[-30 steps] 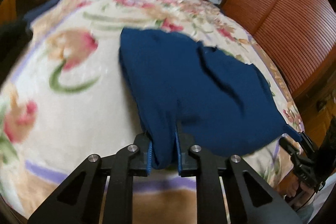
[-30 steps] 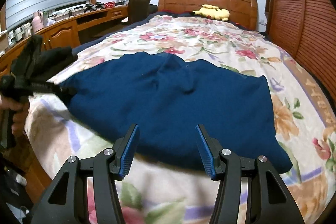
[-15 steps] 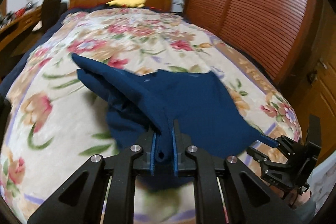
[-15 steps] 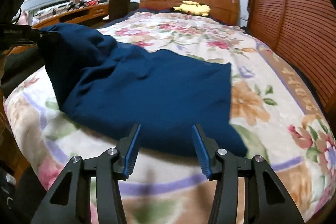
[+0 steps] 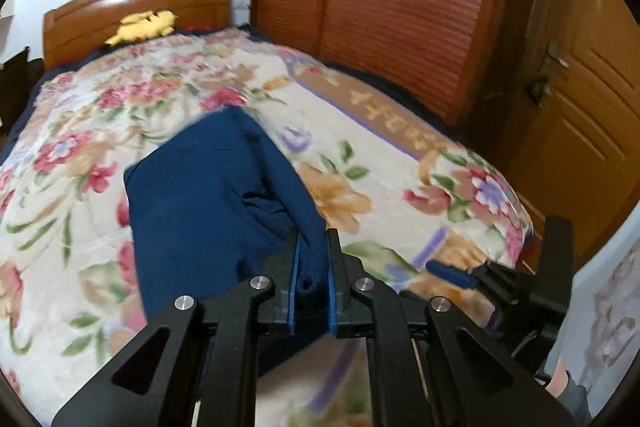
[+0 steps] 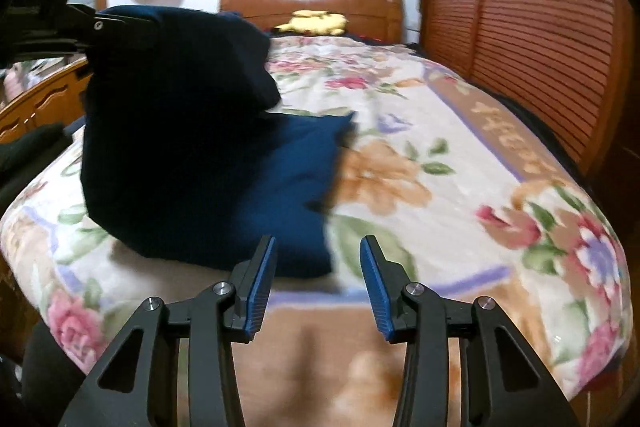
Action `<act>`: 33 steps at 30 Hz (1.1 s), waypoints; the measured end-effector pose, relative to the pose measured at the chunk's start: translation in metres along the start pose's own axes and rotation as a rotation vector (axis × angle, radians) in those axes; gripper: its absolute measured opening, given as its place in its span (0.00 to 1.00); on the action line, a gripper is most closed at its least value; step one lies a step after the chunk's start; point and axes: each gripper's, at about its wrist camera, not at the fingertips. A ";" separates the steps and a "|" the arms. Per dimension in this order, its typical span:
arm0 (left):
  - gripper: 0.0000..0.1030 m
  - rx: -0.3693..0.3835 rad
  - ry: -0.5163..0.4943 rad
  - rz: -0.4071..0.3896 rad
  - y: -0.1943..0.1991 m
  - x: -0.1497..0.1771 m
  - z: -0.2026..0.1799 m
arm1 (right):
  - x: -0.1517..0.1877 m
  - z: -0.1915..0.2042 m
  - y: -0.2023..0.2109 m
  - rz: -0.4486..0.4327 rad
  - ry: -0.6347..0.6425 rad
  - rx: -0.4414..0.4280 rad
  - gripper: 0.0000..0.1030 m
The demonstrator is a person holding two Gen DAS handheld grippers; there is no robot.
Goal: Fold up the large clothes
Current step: 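Grasp the navy jacket edge with the left tool and fold it over the bundle, then grasp the bundle edge with the right tool, fold it over, and release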
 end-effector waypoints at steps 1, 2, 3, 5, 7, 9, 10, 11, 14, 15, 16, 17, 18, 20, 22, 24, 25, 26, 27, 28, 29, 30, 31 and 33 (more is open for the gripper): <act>0.11 0.003 0.004 0.016 -0.007 0.003 -0.002 | 0.001 -0.007 0.001 0.003 -0.016 0.010 0.43; 0.11 0.010 0.008 0.030 -0.013 0.004 -0.003 | 0.000 -0.012 0.000 0.005 -0.028 0.014 0.43; 0.14 0.017 0.012 0.047 -0.018 0.006 -0.004 | 0.000 -0.016 0.001 0.005 -0.042 0.017 0.43; 0.31 -0.002 -0.005 0.074 -0.023 0.013 -0.009 | 0.000 -0.020 0.004 0.003 -0.060 0.014 0.43; 0.46 -0.024 -0.034 0.050 -0.014 0.020 -0.015 | -0.001 -0.022 0.008 0.000 -0.076 0.014 0.43; 0.68 -0.019 -0.057 0.033 0.000 0.026 -0.019 | -0.001 -0.021 0.009 0.000 -0.079 0.015 0.43; 0.75 -0.012 -0.061 0.024 0.004 0.028 -0.020 | -0.002 -0.019 0.010 -0.002 -0.077 0.014 0.43; 0.80 -0.007 -0.062 0.009 0.014 0.031 -0.019 | -0.002 -0.019 0.009 -0.005 -0.075 0.013 0.43; 0.80 -0.020 -0.071 -0.013 0.035 0.041 -0.012 | -0.002 -0.017 0.010 -0.018 -0.068 0.006 0.43; 0.80 -0.033 -0.073 -0.025 0.044 0.046 -0.007 | -0.002 -0.017 0.010 -0.024 -0.066 0.003 0.43; 0.80 -0.042 -0.071 -0.032 0.048 0.049 -0.003 | -0.002 -0.016 0.011 -0.028 -0.065 -0.002 0.43; 0.80 -0.055 -0.069 -0.041 0.055 0.054 0.004 | -0.002 -0.015 0.011 -0.033 -0.064 -0.007 0.43; 0.80 -0.065 -0.067 -0.047 0.060 0.058 0.009 | -0.001 -0.015 0.011 -0.037 -0.064 -0.011 0.43; 0.80 -0.096 -0.058 -0.059 0.072 0.068 0.024 | -0.001 -0.013 0.012 -0.045 -0.058 -0.021 0.43; 0.80 -0.126 -0.043 -0.063 0.080 0.078 0.039 | -0.002 -0.008 0.014 -0.053 -0.043 -0.019 0.43; 0.80 -0.138 -0.021 -0.062 0.088 0.088 0.053 | -0.003 -0.003 0.018 -0.071 -0.030 -0.027 0.43; 0.80 -0.148 -0.011 -0.063 0.092 0.093 0.060 | -0.004 0.000 0.019 -0.076 -0.028 -0.032 0.43; 0.80 -0.158 -0.006 -0.067 0.097 0.097 0.066 | -0.004 0.002 0.020 -0.082 -0.026 -0.037 0.43; 0.80 -0.167 -0.001 -0.071 0.101 0.101 0.070 | -0.005 0.005 0.021 -0.089 -0.022 -0.044 0.43; 0.80 -0.176 0.008 -0.075 0.105 0.107 0.077 | -0.007 0.010 0.022 -0.097 -0.017 -0.052 0.43; 0.80 -0.179 0.016 -0.077 0.107 0.111 0.081 | -0.008 0.014 0.021 -0.102 -0.014 -0.056 0.43; 0.80 -0.181 0.026 -0.079 0.110 0.114 0.086 | -0.010 0.019 0.021 -0.109 -0.010 -0.058 0.43; 0.80 -0.182 0.038 -0.080 0.112 0.119 0.091 | -0.011 0.024 0.020 -0.114 -0.007 -0.052 0.43; 0.80 -0.187 0.054 -0.078 0.113 0.124 0.098 | -0.015 0.037 0.021 -0.139 0.004 -0.031 0.44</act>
Point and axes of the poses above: each gripper's, at about its wrist camera, not at the fingertips, and y roughly against the way its jaws point, z to its left, x to its underside, and after that the axes turned 10 degrees about x, right-handed
